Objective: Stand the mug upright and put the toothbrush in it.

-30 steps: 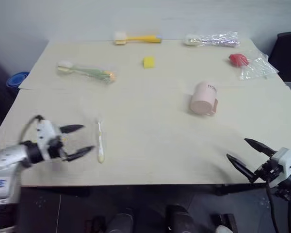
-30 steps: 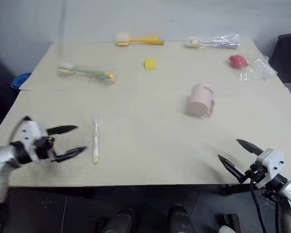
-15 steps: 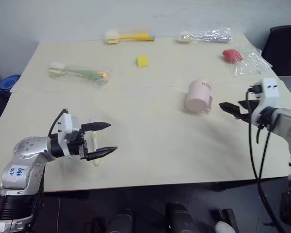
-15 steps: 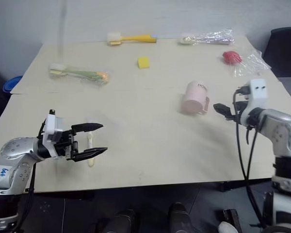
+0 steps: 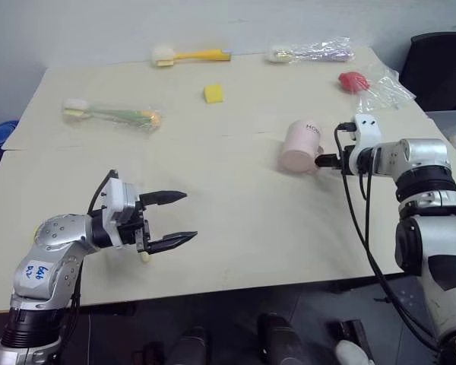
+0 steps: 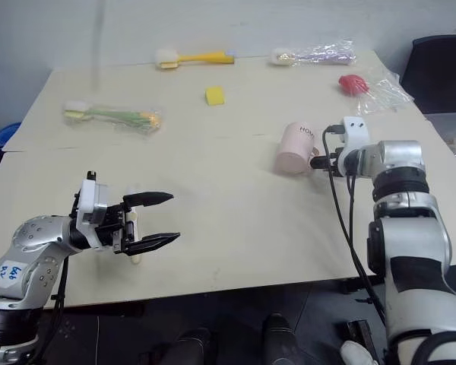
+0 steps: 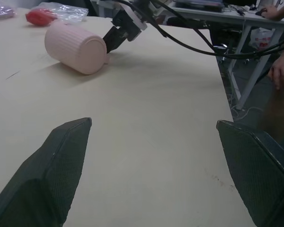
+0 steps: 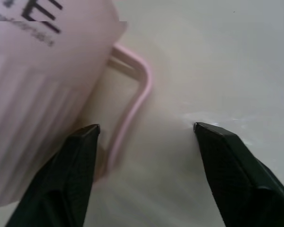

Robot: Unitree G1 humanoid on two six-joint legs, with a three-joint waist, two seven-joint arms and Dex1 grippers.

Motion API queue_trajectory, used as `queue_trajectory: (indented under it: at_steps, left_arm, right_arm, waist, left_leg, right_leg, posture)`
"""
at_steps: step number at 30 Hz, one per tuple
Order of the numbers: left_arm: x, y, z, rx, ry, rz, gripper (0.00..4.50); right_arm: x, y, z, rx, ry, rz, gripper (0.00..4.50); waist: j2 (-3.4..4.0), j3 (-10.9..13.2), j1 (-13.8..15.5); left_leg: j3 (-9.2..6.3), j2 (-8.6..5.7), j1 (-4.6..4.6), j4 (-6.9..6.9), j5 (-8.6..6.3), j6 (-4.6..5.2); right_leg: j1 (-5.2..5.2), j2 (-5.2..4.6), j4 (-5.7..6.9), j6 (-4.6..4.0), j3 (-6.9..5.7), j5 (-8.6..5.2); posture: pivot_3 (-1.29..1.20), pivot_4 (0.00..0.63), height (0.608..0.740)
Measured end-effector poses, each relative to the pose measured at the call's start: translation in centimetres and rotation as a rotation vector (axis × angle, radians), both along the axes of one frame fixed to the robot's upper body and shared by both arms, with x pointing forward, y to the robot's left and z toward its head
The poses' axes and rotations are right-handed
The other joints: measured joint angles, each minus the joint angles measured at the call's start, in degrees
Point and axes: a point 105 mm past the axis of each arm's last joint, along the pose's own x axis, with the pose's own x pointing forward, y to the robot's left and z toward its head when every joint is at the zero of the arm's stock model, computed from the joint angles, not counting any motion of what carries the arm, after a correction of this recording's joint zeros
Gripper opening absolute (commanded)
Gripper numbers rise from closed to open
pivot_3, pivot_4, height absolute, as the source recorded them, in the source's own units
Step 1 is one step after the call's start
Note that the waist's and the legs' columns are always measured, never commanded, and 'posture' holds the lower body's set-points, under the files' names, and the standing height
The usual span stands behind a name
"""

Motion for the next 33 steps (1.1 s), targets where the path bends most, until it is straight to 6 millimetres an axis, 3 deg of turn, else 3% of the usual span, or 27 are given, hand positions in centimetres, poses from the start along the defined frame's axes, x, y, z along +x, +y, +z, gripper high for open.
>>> queue_trajectory:
  at_steps: [8,12,14,17,19,20,23,26,27,29,33]
  left_arm:
    - [0.0,0.0,0.1,0.001,-0.012,-0.007,4.5]
    - [0.2,0.3,0.1,-0.018,-0.016,0.03,4.5]
    - [0.4,0.9,-0.2,-0.045,-0.002,0.083,4.5]
    - [0.5,1.8,-0.7,-0.066,0.019,0.141,4.5]
    - [0.6,2.6,-1.3,-0.076,0.039,0.188,4.5]
    - [0.7,3.3,-1.8,-0.079,0.055,0.225,4.5]
    - [0.5,4.9,-2.8,-0.085,0.08,0.308,4.5]
    - [0.6,5.6,-2.8,-0.089,0.075,0.344,4.5]
    - [0.5,5.9,-2.7,-0.09,0.068,0.357,4.5]
    - [0.5,6.2,-2.6,-0.088,0.064,0.372,4.5]
    - [0.3,6.7,-2.6,-0.079,0.062,0.384,4.5]
  right_arm:
    - [-0.1,1.0,-0.2,0.063,0.026,0.045,0.02]
    - [0.8,2.4,2.4,0.098,-0.192,0.2,0.02]
    - [0.6,5.0,4.5,0.102,-0.462,0.404,0.02]
    - [-1.2,8.8,5.6,0.124,-0.735,0.61,0.02]
    - [-2.8,11.7,4.7,0.14,-0.881,0.688,0.02]
    - [-3.5,13.1,3.2,0.148,-0.922,0.699,0.02]
    - [-4.7,15.0,-0.6,0.105,-0.985,0.669,0.02]
    - [-5.2,15.8,-2.2,0.088,-0.995,0.679,0.02]
    - [-5.6,16.1,-3.0,0.096,-0.981,0.704,0.55]
    - [-6.1,16.3,-3.8,0.11,-0.962,0.744,1.06]
    - [-6.3,15.4,-3.5,0.064,-0.983,0.782,2.38]
  waist:
    - [0.0,0.0,-0.1]
    - [0.01,0.0,-0.1]
    - [0.0,0.0,-0.2]
    - [0.01,0.0,-0.9]
    - [0.02,0.0,-1.4]
    - [0.02,0.0,-1.6]
    - [0.02,0.0,-1.5]
    - [0.02,0.0,-1.4]
    - [0.02,0.0,-1.4]
    - [0.02,0.0,-1.4]
    - [0.02,0.0,-1.4]
  left_leg:
    - [-0.01,-0.04,-0.01,0.02,0.0,0.0]
    - [-0.02,-0.05,-0.02,0.05,0.0,0.0]
    - [0.03,-0.01,-0.02,0.19,-0.02,-0.02]
    - [0.01,0.09,0.0,0.24,-0.05,-0.08]
    - [-0.01,0.09,0.04,0.25,-0.06,-0.09]
    - [-0.01,0.05,0.05,0.28,-0.06,-0.09]
    - [-0.07,-0.04,0.03,0.28,-0.06,-0.09]
    - [-0.19,-0.06,0.04,0.35,-0.06,-0.09]
    - [-0.22,-0.06,0.06,0.37,-0.06,-0.09]
    - [-0.25,-0.06,0.06,0.36,-0.06,-0.09]
    - [-0.28,-0.06,0.06,0.35,-0.06,-0.09]
  right_leg:
    - [0.0,-0.02,0.02,0.0,0.0,0.0]
    - [-0.02,-0.02,0.03,0.01,0.0,0.0]
    - [-0.07,0.0,0.02,0.02,-0.01,0.01]
    - [-0.13,0.03,0.16,0.04,-0.11,0.02]
    - [-0.14,0.0,0.28,0.04,-0.21,0.02]
    - [-0.14,-0.04,0.3,0.03,-0.24,0.02]
    - [-0.1,-0.06,0.33,0.01,-0.24,0.02]
    - [0.02,-0.06,0.33,-0.02,-0.31,0.04]
    - [0.05,-0.05,0.32,-0.02,-0.33,0.05]
    - [0.05,-0.05,0.33,-0.02,-0.35,0.05]
    - [0.06,-0.06,0.33,-0.02,-0.36,0.05]
  posture:
    - [0.0,0.15,0.74]
    - [0.0,0.15,0.74]
    - [0.0,0.15,0.74]
    - [0.0,0.15,0.74]
    - [0.0,0.15,0.74]
    - [0.0,0.15,0.74]
    - [0.0,0.15,0.74]
    - [0.0,0.15,0.74]
    - [0.0,0.15,0.74]
    - [0.0,0.15,0.74]
    - [0.0,0.15,0.74]
